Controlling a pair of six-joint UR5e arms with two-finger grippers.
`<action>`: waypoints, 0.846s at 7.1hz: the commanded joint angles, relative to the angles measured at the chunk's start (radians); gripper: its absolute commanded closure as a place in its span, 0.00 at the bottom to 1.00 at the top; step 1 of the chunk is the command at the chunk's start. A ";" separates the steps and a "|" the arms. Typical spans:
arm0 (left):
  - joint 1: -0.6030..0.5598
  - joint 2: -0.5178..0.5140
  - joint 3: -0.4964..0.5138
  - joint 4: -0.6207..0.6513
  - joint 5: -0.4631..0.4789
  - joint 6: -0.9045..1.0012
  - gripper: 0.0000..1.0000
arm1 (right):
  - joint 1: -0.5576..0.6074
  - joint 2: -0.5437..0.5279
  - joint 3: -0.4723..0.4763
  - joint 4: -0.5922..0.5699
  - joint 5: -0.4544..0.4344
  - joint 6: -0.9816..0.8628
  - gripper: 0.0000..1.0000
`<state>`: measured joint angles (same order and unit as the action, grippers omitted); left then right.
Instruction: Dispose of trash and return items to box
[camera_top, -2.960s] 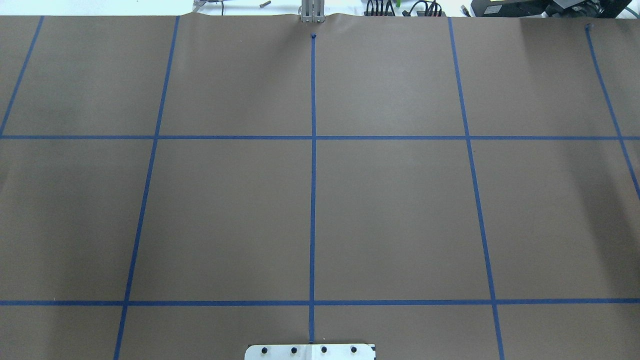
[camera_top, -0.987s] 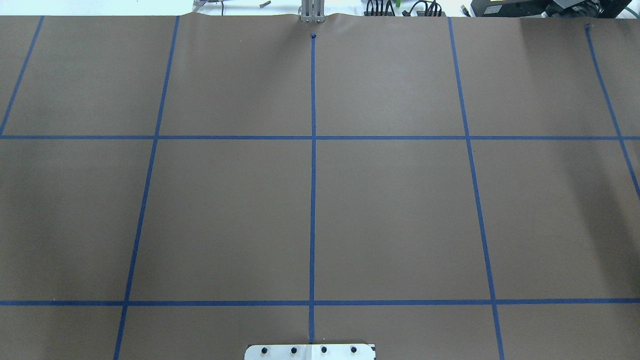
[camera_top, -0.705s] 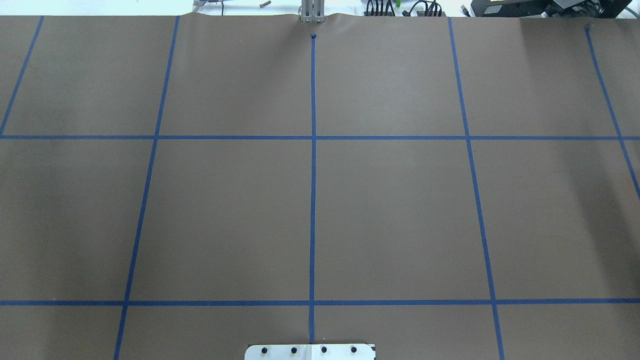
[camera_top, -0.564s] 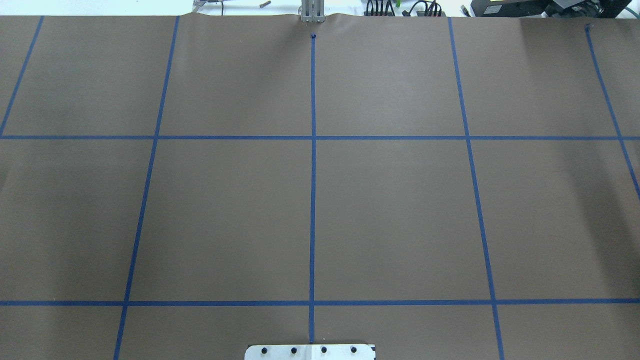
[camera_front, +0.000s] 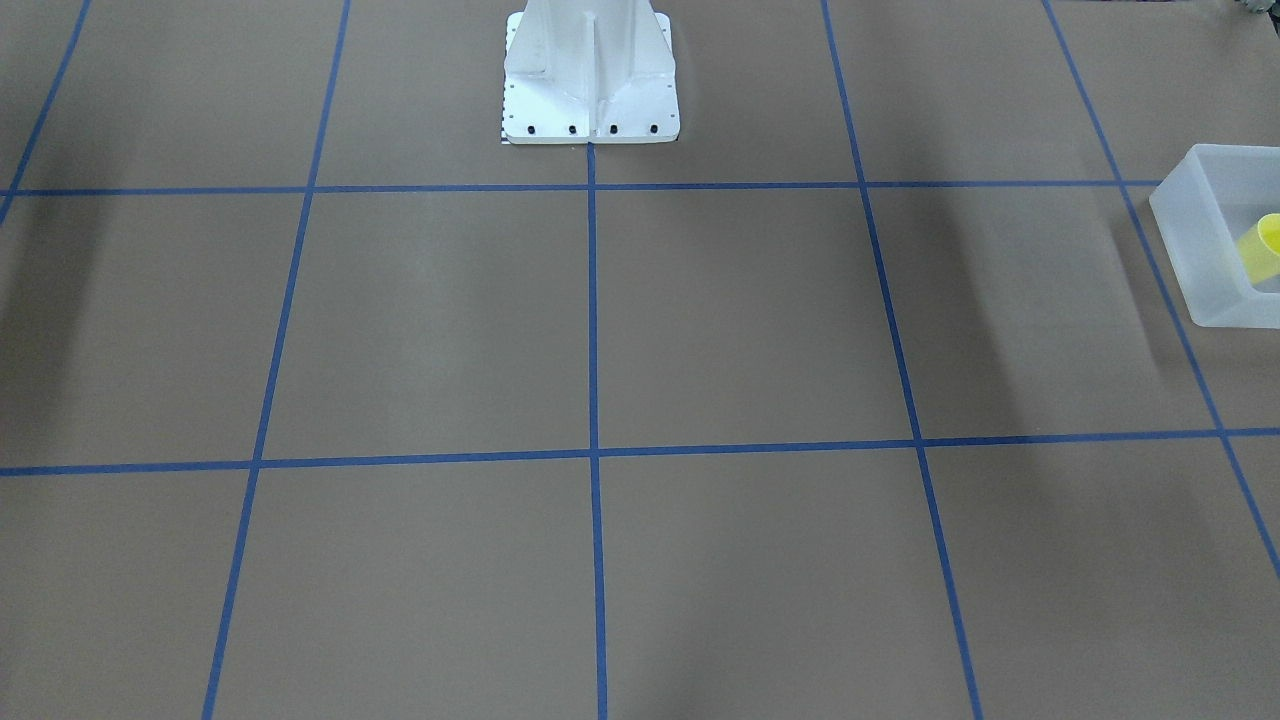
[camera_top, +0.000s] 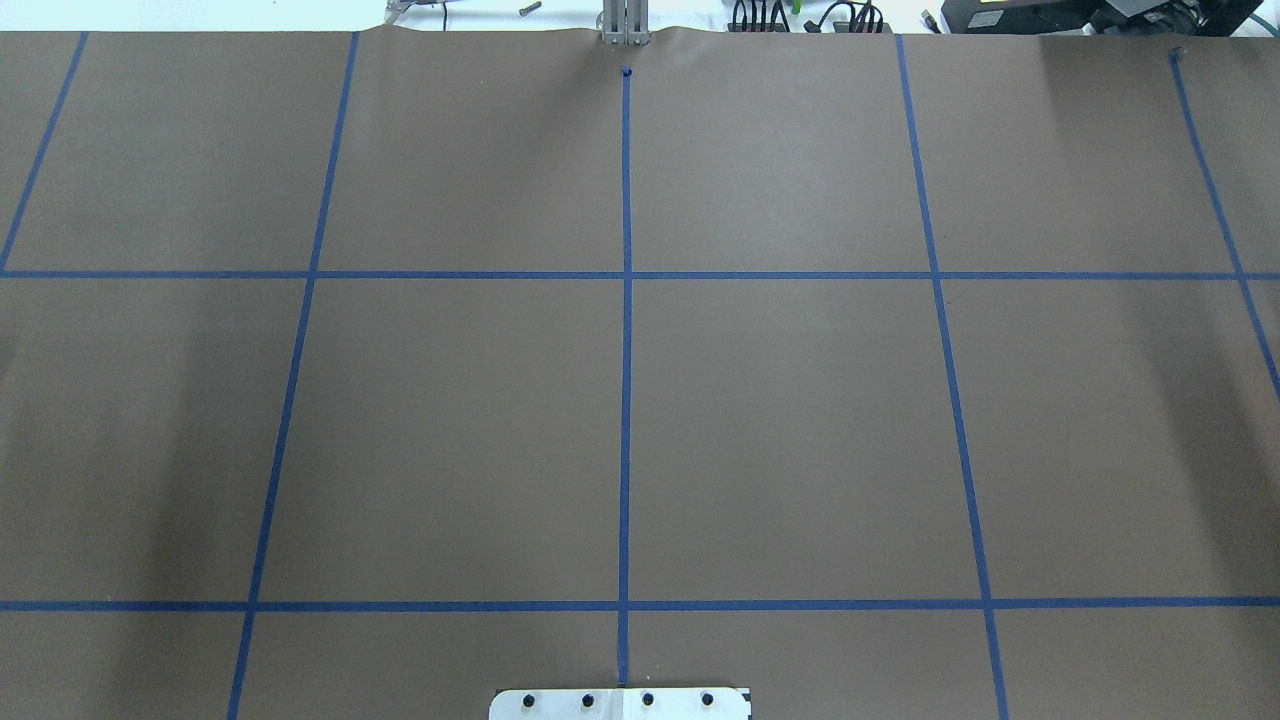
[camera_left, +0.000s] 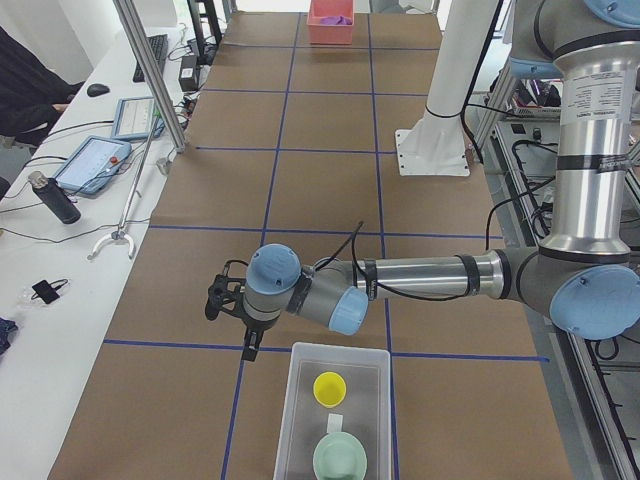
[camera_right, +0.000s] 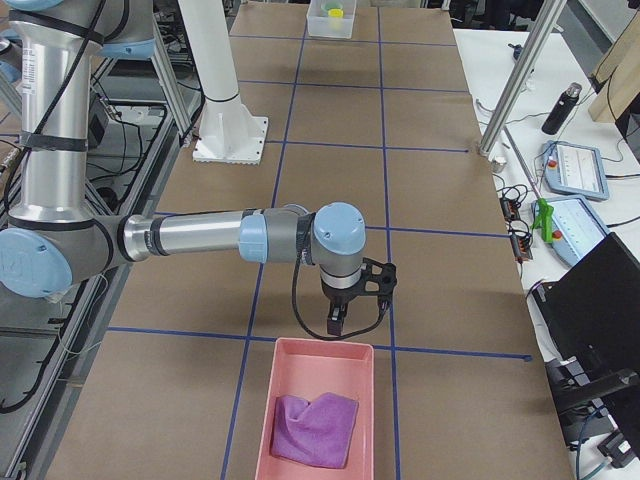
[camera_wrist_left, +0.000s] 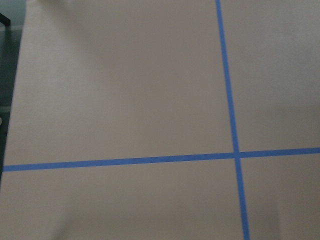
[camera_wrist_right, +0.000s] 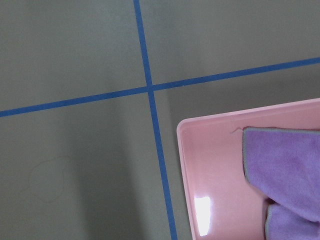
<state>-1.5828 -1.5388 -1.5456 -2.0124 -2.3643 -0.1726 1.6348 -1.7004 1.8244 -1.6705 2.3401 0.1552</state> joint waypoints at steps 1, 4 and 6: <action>0.039 0.002 -0.037 0.032 0.005 -0.019 0.01 | -0.013 0.008 -0.057 0.000 0.001 0.004 0.00; 0.040 0.057 -0.220 0.233 0.016 -0.012 0.01 | -0.056 0.016 -0.059 0.000 0.002 0.012 0.00; 0.040 0.060 -0.209 0.235 0.068 -0.010 0.01 | -0.056 0.016 -0.060 -0.002 0.004 0.014 0.00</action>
<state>-1.5429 -1.4841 -1.7570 -1.7843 -2.3175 -0.1835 1.5807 -1.6845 1.7656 -1.6708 2.3434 0.1673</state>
